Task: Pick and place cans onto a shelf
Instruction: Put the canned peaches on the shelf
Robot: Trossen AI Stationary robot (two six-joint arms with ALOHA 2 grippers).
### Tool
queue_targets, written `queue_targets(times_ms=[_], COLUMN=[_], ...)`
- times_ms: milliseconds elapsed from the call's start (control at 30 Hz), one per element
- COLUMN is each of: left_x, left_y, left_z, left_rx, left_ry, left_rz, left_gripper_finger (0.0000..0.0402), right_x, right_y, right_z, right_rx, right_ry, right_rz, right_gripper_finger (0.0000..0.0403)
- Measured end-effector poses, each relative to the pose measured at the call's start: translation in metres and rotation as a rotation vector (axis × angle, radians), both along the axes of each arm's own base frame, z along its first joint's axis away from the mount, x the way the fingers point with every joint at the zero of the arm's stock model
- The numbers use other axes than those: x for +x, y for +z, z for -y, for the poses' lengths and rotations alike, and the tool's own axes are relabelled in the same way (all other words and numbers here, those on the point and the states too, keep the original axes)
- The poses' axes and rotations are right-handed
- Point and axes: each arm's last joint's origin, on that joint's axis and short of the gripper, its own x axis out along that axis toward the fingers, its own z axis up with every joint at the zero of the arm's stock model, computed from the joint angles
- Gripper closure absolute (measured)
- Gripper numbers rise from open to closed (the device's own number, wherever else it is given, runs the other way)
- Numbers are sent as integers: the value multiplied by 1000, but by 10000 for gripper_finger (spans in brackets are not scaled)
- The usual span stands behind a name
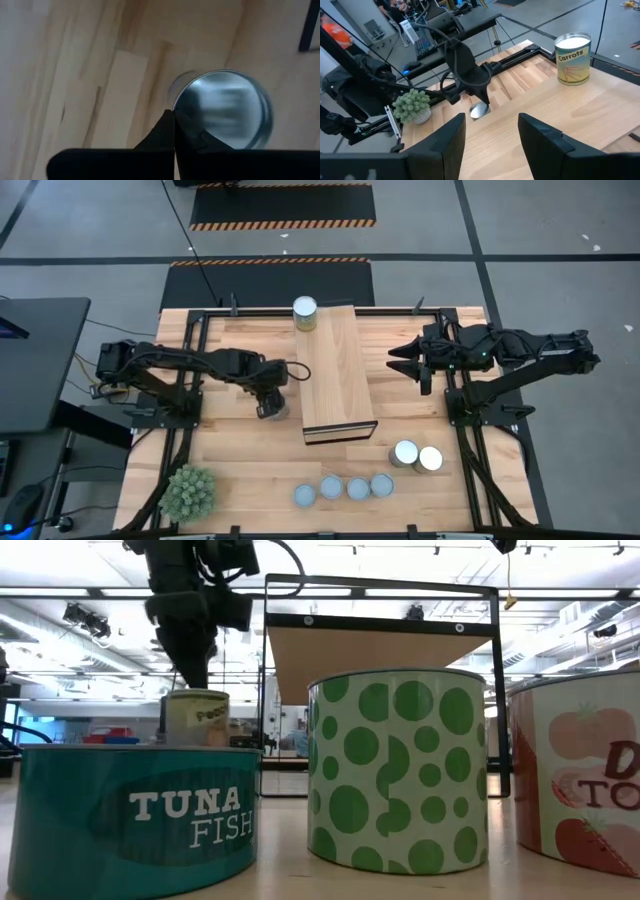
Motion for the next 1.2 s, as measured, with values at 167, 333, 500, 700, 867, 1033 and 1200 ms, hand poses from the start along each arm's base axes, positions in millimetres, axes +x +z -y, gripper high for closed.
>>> queue_targets(times_ms=[167, 333, 500, 700, 867, 1033, 1200], left_x=[-1, -1, -4, -16, -17, -12, -11], left_y=[0, 0, 3, 23, 26, 23, 24], left_z=[4, 4, 4, 2, 6, 18, 20], left_rx=[-7, -14, -78, -148, -193, -190, -178], left_ry=[13, 43, 50, 98, 111, 11, -11], left_rz=[-8, -8, 4, 93, 102, 112, 123], left_gripper_finger=[374, 303, 217, 125, 53, 6, 5], right_x=[0, 0, 0, 0, 0, 2, 3], right_y=[0, 0, 0, 0, 1, 0, 0], right_z=[0, 0, 0, 0, 0, 0, 0], right_rx=[-16, -22, -22, -19, -19, -19, -20], right_ry=[-3, -2, -2, -3, -2, -3, -2], right_rz=[1, 0, 0, 1, 6, 3, -1], right_gripper_finger=[213, 213, 213, 213, 213, 213, 213])
